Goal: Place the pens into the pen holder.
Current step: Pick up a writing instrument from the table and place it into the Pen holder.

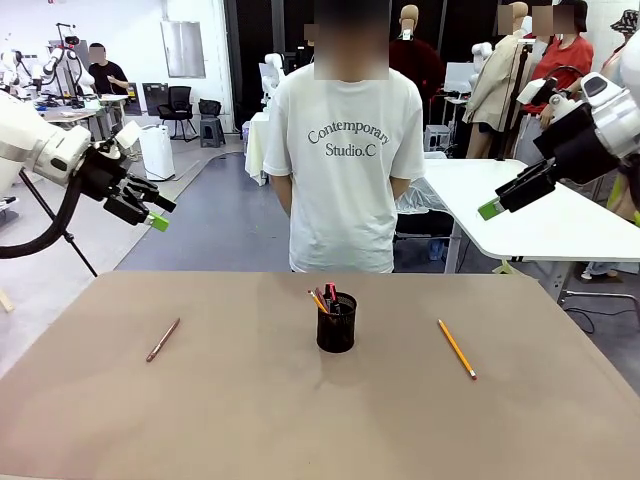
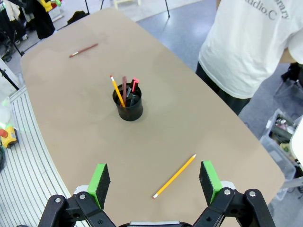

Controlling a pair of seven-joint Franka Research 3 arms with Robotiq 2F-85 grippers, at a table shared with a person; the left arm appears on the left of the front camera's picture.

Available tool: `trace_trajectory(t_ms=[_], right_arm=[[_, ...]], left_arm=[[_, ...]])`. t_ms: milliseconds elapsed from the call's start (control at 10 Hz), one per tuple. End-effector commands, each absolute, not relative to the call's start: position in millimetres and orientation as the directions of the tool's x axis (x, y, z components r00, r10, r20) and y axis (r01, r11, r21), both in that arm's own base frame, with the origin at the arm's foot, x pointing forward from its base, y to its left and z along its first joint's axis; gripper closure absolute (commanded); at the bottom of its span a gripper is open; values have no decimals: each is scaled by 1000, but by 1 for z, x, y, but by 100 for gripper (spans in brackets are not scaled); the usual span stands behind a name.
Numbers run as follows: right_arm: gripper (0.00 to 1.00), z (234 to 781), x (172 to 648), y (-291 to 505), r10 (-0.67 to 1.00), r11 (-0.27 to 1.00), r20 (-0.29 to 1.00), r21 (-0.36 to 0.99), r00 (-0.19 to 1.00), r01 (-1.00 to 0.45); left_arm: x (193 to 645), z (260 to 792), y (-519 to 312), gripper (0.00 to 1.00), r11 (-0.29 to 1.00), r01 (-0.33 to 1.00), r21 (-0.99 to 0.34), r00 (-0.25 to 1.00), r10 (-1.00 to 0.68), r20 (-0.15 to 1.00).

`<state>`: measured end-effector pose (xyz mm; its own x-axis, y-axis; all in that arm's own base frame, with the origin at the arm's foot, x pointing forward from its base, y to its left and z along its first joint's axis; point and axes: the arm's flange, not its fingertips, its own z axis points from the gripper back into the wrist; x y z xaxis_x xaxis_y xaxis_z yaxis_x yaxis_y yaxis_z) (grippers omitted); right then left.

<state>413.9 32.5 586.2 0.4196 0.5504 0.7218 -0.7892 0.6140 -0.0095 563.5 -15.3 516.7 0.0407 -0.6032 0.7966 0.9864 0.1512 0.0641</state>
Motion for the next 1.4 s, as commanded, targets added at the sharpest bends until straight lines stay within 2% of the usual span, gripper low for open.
trace_trajectory(t_ms=[0, 100, 200, 500, 700, 800, 900, 1100, 1300], right_arm=[[0, 587, 414, 34, 530, 617, 733, 11, 426, -787], [0, 587, 414, 34, 530, 617, 733, 11, 426, -787], [0, 587, 414, 34, 530, 617, 733, 11, 426, -787], [0, 587, 414, 34, 530, 617, 733, 11, 426, -787], [0, 587, 414, 34, 530, 617, 733, 11, 426, -787], [0, 587, 414, 34, 530, 617, 733, 11, 426, -787], [0, 587, 414, 34, 530, 617, 733, 11, 426, -787], [0, 587, 414, 34, 530, 617, 733, 11, 426, -787], [0, 587, 414, 34, 530, 617, 733, 11, 426, -787]], left_arm=[[563, 519, -23, 0, 189, 981, -35, 160, -703, 693], [566, 511, -29, 0, 262, 951, -166, 307, -730, 611], [567, 502, -29, 0, 338, 915, -222, 404, -756, 514], [563, 485, -28, 0, 522, 804, -287, 580, -794, 183], [567, 472, -35, 0, 648, 735, -199, 677, -715, 174], [569, 460, -40, 0, 720, 687, -99, 724, -664, 190], [570, 443, -45, 0, 816, 575, 59, 792, -573, 212], [564, 421, -46, 0, 858, 500, 120, 819, -513, 257], [558, 405, -50, 0, 870, 489, 66, 833, -488, 261]])
